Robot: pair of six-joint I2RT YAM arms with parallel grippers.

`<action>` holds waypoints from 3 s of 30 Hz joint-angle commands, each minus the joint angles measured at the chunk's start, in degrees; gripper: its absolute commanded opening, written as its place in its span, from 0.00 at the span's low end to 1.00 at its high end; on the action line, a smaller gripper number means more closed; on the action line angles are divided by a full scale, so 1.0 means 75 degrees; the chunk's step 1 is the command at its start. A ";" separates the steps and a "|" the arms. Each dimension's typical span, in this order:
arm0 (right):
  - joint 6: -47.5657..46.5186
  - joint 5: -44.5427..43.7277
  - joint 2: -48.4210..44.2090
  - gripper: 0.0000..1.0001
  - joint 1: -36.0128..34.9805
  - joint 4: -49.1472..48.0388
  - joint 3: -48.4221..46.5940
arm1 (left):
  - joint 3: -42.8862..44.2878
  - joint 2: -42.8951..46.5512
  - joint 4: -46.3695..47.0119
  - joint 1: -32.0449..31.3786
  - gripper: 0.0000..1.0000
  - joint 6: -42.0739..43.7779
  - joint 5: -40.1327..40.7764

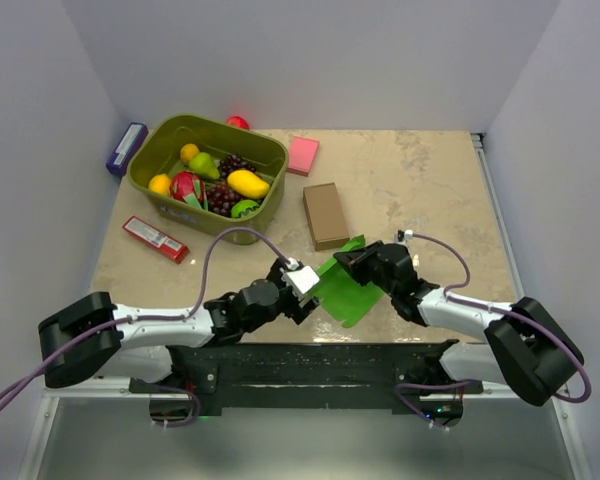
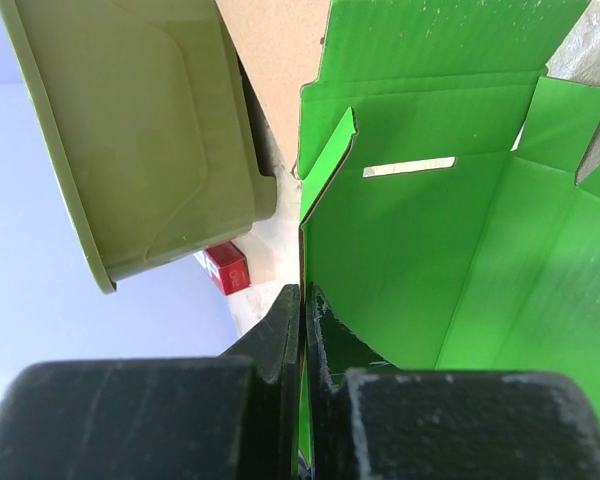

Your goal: Fold the paper box

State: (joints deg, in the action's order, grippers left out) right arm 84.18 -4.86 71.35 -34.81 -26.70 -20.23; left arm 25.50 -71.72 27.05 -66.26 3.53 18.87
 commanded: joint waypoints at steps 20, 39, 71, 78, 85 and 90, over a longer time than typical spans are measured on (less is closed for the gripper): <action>-0.0162 -0.0230 -0.0513 0.00 0.0024 0.0278 0.0119 | -0.0470 -0.0972 0.0823 0.1252 0.72 -0.2392 -0.0303; -0.0490 -0.0418 -0.0443 0.00 0.0035 0.0489 0.0119 | 0.0162 -0.1604 0.1245 0.2189 0.55 -0.2404 0.0062; -0.0525 -0.0477 -0.0244 0.00 0.0035 0.0466 -0.0068 | 0.0901 -0.1077 0.0413 0.2284 0.63 -0.0178 -0.2235; -0.0513 -0.0465 -0.0185 0.00 0.0035 0.0419 -0.0080 | 0.0995 -0.1510 0.0706 0.2284 0.63 -0.0131 -0.2141; -0.0420 -0.0371 -0.0057 0.00 0.0035 0.0267 -0.0057 | 0.0948 -0.1874 0.1373 0.2284 0.65 -0.0283 -0.2235; -0.0385 -0.0359 -0.0080 0.00 0.0035 0.0267 -0.0057 | 0.0936 -0.2132 0.2006 0.2284 0.66 -0.0412 -0.2165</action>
State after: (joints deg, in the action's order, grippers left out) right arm 82.50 -7.79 70.11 -34.37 -26.65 -19.81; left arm 31.09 -86.39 33.95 -49.45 1.08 2.83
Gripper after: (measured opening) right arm 0.014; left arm 0.654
